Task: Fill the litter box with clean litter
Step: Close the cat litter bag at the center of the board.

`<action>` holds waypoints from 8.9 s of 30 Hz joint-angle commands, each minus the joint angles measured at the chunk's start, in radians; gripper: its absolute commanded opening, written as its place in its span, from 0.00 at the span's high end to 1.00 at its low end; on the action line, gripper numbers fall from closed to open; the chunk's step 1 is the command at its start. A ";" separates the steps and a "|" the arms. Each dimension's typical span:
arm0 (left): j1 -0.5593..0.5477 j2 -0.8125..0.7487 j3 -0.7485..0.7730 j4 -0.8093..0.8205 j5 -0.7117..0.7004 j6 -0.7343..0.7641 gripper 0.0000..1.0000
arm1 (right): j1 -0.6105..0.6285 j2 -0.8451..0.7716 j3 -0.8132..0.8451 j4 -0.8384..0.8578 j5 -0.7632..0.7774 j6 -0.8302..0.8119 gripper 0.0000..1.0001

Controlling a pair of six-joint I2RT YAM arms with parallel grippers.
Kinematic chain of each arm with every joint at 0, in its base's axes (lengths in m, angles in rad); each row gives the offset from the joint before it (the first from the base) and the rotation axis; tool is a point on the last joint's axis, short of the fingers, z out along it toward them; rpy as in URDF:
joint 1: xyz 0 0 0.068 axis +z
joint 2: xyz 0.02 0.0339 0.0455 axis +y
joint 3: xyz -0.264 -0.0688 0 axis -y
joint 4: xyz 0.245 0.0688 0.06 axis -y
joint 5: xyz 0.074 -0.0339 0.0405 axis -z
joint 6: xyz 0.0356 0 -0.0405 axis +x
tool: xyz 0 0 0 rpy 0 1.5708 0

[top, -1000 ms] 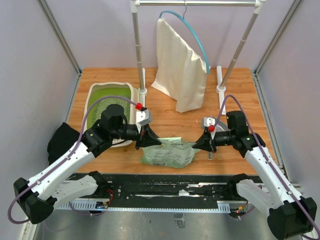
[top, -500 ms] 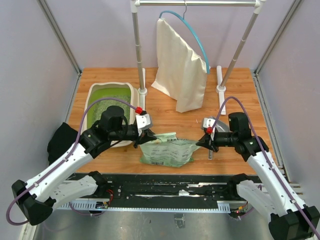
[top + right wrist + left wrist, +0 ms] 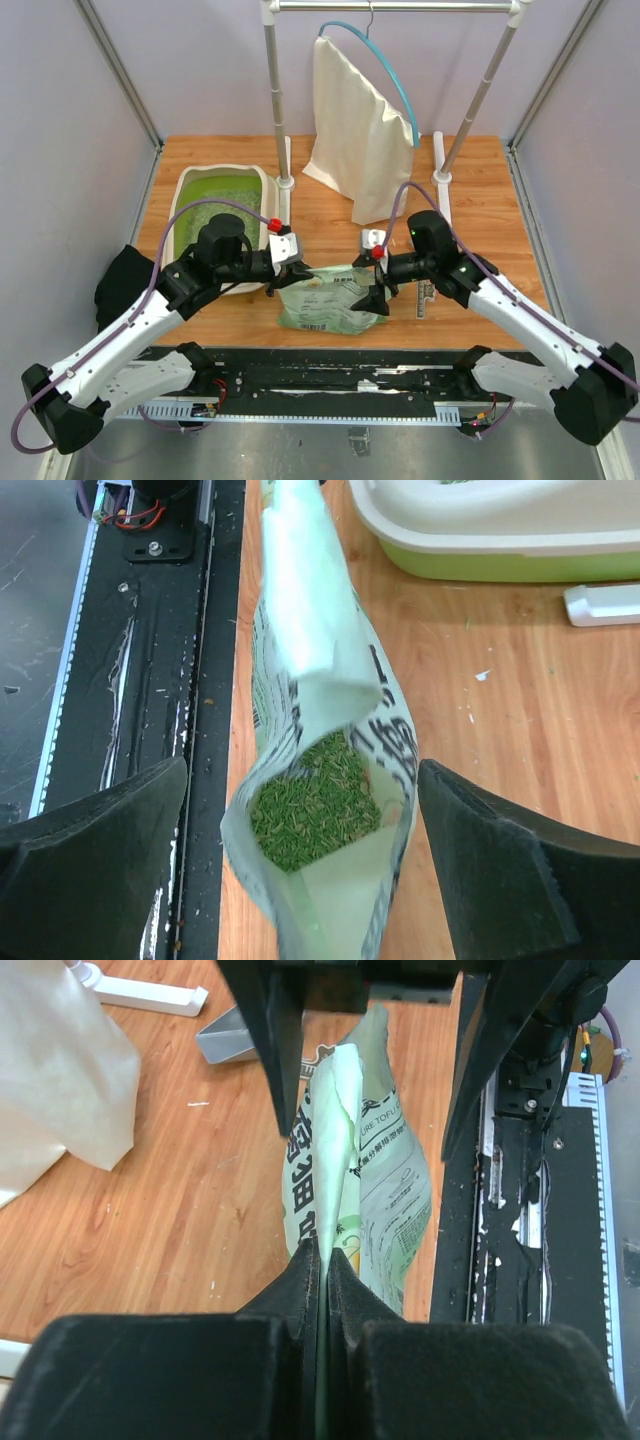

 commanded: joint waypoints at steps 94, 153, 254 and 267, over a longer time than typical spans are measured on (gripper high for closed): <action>-0.004 -0.411 -0.459 0.384 -0.363 -0.005 0.99 | 0.129 -0.014 -0.084 0.056 0.589 -0.017 0.99; -0.004 -0.505 -0.433 -0.098 -0.156 0.557 0.99 | 0.091 0.328 0.347 -0.269 0.264 0.166 0.11; -0.004 -0.490 -0.379 0.107 -0.172 0.716 0.99 | 0.246 -0.127 -0.198 0.414 0.463 -0.199 0.32; -0.004 -0.506 -0.393 0.170 -0.182 0.581 0.77 | 0.357 -0.082 -0.302 0.606 0.823 -0.245 0.98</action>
